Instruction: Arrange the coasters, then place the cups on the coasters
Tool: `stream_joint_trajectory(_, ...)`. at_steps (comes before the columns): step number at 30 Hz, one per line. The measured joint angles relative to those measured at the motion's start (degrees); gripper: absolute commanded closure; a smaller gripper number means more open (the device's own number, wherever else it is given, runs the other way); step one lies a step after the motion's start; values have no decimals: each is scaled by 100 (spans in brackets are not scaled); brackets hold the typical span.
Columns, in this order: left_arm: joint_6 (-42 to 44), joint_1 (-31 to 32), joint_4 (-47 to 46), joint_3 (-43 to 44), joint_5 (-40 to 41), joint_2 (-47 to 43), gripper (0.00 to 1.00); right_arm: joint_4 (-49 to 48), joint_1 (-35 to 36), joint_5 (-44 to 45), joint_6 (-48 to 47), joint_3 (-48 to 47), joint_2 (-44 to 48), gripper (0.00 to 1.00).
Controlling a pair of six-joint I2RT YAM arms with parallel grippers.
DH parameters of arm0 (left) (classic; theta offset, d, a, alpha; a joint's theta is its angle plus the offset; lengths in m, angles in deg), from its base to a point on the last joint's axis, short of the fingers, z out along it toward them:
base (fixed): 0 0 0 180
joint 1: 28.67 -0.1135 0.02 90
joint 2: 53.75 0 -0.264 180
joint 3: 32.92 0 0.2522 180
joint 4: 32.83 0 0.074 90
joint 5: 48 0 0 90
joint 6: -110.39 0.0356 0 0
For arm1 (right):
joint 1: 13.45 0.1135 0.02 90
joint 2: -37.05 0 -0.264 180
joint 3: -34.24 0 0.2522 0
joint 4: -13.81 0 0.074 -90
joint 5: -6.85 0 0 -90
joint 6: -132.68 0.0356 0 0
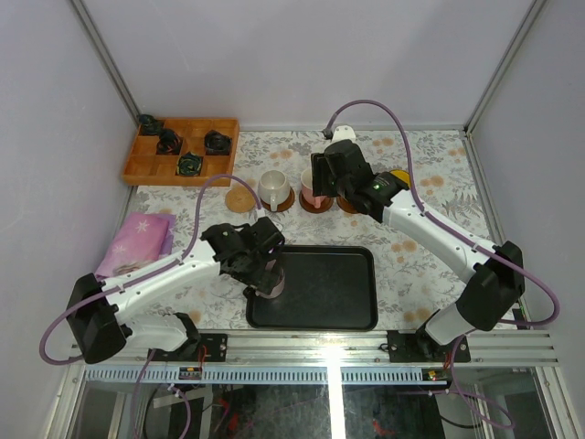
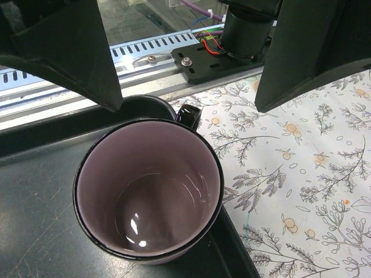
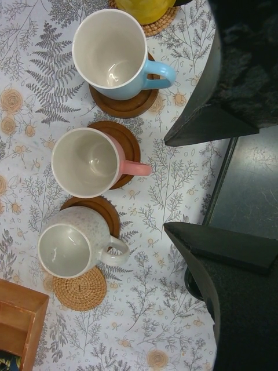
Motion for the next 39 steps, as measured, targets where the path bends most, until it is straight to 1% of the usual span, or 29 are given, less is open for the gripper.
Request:
stream_joint_trajectory(5, 13, 0, 9, -28, -2, 116, 9, 0, 0, -4, 44, 15, 0, 38)
stream_joint_trajectory(10, 11, -2, 13, -118, -17, 195, 10, -2, 0, -20, 90, 26, 0, 38)
stream_joint_trajectory(14, 11, -2, 2, -155, -66, 212, 17, -2, 0, -52, 96, 42, 0, 38)
stream_joint_trajectory(19, 39, -2, -50, -157, -149, 402, 29, -4, 0, -57, 94, 44, 0, 37)
stream_joint_trajectory(23, 122, -2, -61, -133, -190, 632, 33, -7, 0, -55, 85, 48, 0, 37)
stream_joint_trajectory(27, 186, -2, -81, -35, -256, 780, 40, -22, 0, -50, 61, 76, 0, 37)
stream_joint_trajectory(35, 337, -4, -293, 151, -389, 1040, 44, -20, 0, 4, -50, 85, 0, 37)
stream_joint_trajectory(37, 354, -4, -345, 153, -422, 1069, 46, -20, 0, 13, -81, 85, 0, 37)
stream_joint_trajectory(39, 358, -13, -437, 153, -457, 1082, 50, -17, 0, 17, -116, 85, 0, 37)
